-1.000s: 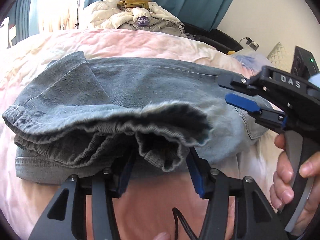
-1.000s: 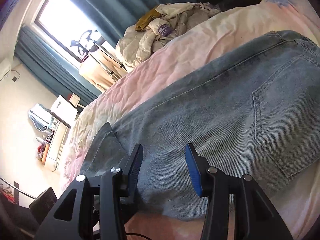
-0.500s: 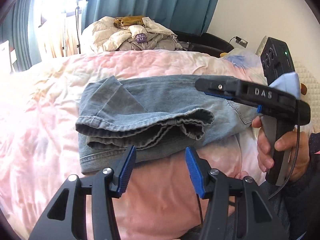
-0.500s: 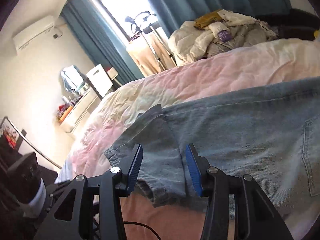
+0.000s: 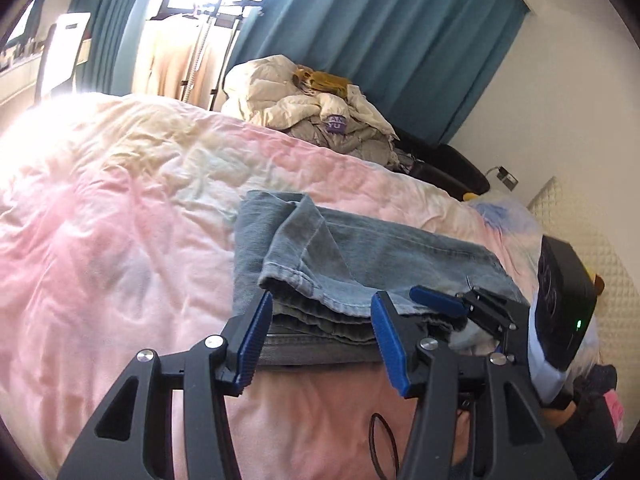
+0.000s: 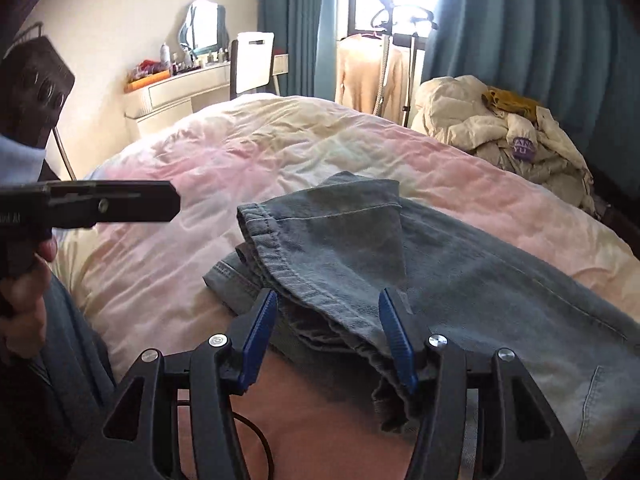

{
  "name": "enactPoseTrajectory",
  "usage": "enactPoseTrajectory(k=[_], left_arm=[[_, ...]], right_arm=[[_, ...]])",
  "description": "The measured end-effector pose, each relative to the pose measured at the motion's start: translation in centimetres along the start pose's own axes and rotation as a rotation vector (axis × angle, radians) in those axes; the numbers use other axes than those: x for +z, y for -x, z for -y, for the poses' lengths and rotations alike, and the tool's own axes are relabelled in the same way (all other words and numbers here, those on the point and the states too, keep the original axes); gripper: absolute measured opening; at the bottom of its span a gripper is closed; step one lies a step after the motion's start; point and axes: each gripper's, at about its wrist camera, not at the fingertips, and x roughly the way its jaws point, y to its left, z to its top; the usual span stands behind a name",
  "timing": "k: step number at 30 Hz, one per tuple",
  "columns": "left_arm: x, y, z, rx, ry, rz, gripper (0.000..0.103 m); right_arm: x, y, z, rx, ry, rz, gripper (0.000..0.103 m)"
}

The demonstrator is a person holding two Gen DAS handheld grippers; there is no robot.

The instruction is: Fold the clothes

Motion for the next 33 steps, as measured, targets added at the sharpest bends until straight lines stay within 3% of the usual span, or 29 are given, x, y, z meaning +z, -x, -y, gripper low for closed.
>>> enactPoseTrajectory(k=[5,11,13,19,25,28,30,33], left_arm=[[0.5,-0.2,-2.7,0.034,0.098,0.006,0.053],[0.4,-0.9,-4.0,0.052,0.144,-0.010,0.053],[0.3,-0.9,-4.1,0.049,0.150,-0.013,0.053],[0.2,-1.1,-4.5,0.031,0.176,-0.022,0.053],[0.1,-1.6,-4.9,0.020,0.198,-0.042,0.053],[0.0,-1.6,-4.8,0.022,0.198,-0.045,0.053],[-0.1,-1.6,-4.7,0.026,0.196,-0.045,0.053],[-0.2,-1.7,-4.7,0.027,0.200,-0.047,0.053]], right_arm=[[-0.1,-3.6,-2.0,-0.055,0.098,-0.070,0.054],[-0.7,-6.8,-3.4,-0.052,0.144,-0.132,0.054],[-0.6,-7.1,-3.0,-0.042,0.107,-0.130,0.054],[0.0,-6.9,0.6,0.096,-0.168,-0.112,0.054],[-0.2,-7.7,-1.3,0.015,-0.050,-0.153,0.050],[-0.2,-7.4,-0.6,0.024,-0.097,-0.147,0.039],[0.1,-6.4,0.8,0.045,-0.200,-0.108,0.020],[0.7,-4.1,3.5,0.058,-0.323,0.002,0.015]])
